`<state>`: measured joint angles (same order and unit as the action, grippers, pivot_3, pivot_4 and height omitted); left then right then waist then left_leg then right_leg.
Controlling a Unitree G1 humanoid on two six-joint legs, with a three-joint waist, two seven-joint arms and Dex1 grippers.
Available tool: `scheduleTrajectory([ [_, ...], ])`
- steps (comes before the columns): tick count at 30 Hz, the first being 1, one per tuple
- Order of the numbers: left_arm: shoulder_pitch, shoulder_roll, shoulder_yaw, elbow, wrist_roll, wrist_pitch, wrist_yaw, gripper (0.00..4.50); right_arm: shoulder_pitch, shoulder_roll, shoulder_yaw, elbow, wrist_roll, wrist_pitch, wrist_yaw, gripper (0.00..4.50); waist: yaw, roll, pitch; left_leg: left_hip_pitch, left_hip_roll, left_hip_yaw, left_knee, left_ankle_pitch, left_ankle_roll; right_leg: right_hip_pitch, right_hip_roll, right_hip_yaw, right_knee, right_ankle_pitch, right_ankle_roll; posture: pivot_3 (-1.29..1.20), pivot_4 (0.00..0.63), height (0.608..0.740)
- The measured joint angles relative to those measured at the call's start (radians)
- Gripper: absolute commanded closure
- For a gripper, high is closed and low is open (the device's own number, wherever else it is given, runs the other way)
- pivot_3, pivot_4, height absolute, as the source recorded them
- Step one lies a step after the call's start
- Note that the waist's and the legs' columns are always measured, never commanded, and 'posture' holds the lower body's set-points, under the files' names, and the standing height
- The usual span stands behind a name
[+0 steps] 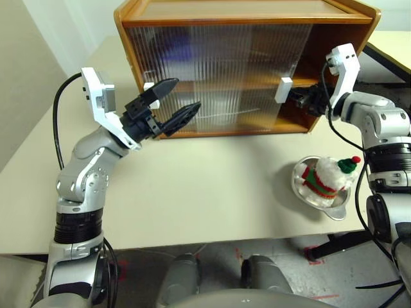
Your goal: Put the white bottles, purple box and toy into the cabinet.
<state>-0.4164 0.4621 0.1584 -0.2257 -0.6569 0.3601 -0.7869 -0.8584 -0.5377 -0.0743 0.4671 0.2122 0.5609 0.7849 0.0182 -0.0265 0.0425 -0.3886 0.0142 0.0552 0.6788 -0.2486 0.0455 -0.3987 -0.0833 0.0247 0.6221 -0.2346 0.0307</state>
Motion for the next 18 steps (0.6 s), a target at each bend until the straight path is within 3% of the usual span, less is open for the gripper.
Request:
scheduleTrajectory([
  [18, 0.006, -0.012, 0.003, -0.003, -0.006, 0.0, 0.041, 0.0, -0.086, 0.166, 0.062, 0.023, -0.002, 0.012, -0.009, 4.47, 0.0, 0.0, 0.0, -0.001, 0.0, 0.008, 0.0, 0.0, 0.0, -0.008, 0.001, 0.008, 0.005, 0.002, 0.0, 0.16, 0.0, 0.74],
])
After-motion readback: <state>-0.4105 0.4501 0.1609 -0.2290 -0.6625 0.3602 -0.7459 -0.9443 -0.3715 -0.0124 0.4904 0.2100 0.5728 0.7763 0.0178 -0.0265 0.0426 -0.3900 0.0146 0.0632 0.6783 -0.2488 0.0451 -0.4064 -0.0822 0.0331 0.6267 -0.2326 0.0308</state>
